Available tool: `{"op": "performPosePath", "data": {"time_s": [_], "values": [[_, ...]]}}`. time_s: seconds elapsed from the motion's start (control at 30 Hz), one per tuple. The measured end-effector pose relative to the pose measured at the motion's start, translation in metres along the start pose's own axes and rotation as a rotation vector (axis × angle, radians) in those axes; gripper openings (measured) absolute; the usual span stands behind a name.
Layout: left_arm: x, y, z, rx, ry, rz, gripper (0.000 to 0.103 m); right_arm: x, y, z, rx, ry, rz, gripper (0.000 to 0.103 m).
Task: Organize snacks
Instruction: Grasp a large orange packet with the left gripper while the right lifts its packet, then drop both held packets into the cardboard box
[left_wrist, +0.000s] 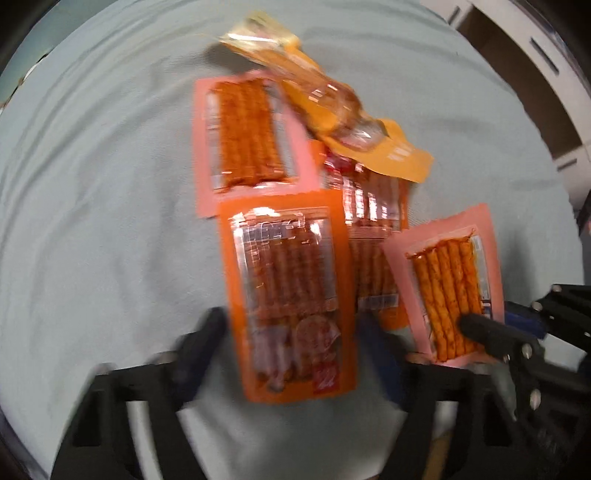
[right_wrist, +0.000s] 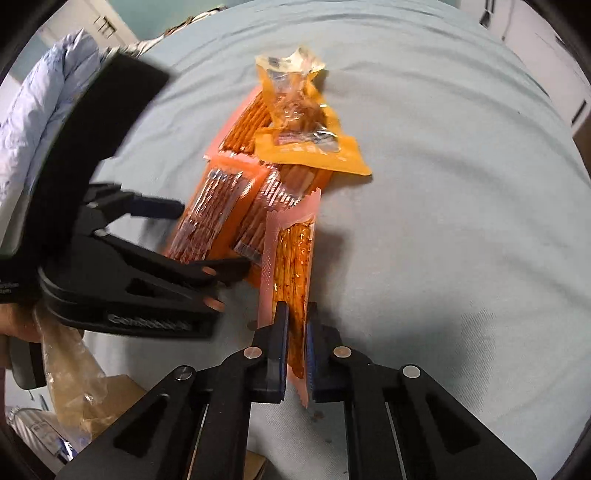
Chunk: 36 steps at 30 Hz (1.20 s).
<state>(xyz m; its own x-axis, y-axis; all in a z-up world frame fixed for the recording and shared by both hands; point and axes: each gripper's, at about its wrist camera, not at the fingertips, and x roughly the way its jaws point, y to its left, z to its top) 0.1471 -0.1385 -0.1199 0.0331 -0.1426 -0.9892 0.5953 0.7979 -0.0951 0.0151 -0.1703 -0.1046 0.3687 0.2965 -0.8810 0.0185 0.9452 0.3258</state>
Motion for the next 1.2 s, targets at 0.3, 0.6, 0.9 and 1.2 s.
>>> {"op": "performPosePath", "data": {"time_s": [0.3, 0.6, 0.9, 1.2], "values": [[-0.037, 0.054, -0.052, -0.191, -0.039, 0.003, 0.035, -0.025, -0.024, 0.010, 0.119, -0.045, 0.134, 0.004], [-0.165, 0.029, -0.150, -0.165, -0.281, -0.146, 0.035, -0.078, -0.044, -0.023, 0.208, -0.157, 0.288, 0.004], [-0.123, -0.048, -0.226, 0.017, -0.215, -0.234, 0.047, -0.099, -0.041, -0.057, 0.213, -0.249, 0.404, 0.004], [-0.062, -0.067, -0.210, 0.111, -0.072, 0.069, 0.070, -0.112, -0.028, -0.118, 0.151, -0.276, 0.520, 0.004]]}}
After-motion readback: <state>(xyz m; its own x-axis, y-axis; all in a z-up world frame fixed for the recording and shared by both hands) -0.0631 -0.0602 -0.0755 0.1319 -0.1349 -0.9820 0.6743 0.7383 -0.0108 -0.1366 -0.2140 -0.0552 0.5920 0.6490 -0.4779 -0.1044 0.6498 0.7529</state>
